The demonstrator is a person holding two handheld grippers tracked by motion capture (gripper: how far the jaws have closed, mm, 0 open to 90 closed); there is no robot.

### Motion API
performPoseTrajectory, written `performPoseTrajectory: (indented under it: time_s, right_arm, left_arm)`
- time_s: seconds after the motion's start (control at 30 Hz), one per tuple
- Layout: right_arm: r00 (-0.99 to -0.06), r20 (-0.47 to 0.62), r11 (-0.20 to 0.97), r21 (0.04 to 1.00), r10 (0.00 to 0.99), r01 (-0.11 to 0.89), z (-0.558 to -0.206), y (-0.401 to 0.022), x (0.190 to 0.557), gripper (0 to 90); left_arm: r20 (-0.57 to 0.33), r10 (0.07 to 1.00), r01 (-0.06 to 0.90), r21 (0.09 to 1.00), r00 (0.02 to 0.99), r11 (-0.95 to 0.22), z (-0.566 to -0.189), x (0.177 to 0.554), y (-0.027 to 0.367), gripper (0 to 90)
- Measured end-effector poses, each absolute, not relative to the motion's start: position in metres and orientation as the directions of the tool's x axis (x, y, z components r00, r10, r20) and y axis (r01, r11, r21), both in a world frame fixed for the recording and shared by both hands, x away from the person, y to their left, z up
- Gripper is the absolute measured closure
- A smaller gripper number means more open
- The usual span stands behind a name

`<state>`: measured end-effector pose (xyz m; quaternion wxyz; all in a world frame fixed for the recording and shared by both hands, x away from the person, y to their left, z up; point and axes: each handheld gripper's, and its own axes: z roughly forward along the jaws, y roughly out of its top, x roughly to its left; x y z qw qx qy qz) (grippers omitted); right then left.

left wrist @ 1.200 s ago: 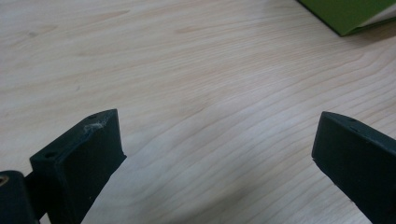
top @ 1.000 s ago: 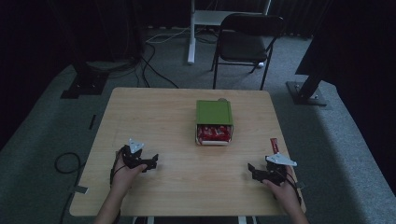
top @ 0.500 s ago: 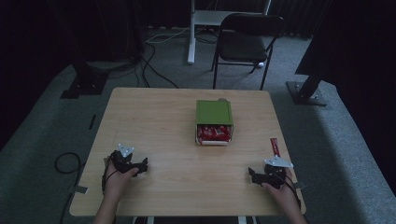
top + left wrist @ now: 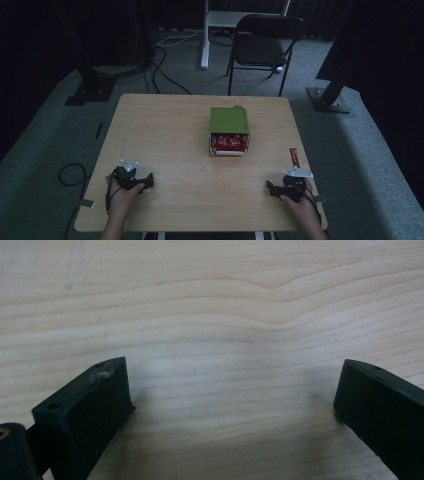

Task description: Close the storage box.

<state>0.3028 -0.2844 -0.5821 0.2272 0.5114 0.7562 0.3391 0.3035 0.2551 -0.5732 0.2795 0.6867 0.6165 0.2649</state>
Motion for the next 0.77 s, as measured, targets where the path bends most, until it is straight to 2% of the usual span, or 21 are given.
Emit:
performPoseTrajectory:
  time_s: [0.27, 0.77]
  right_arm:
    - [-0.375, 0.005, 0.247, 0.745, 0.927, 0.620, -0.5822, -0.2843, 0.3028, 11.1]
    - [-0.374, 0.005, 0.246, 0.745, 0.927, 0.620, -0.5822, -0.2843, 0.3028, 11.1]
  left_arm:
    - [0.020, 0.998, 0.701, 0.711, 0.067, -0.061, -0.5733, 0.3002, 0.2553, 2.8]
    - [0.020, 0.998, 0.701, 0.710, 0.066, -0.061, -0.5733, 0.3003, 0.2552, 2.7]
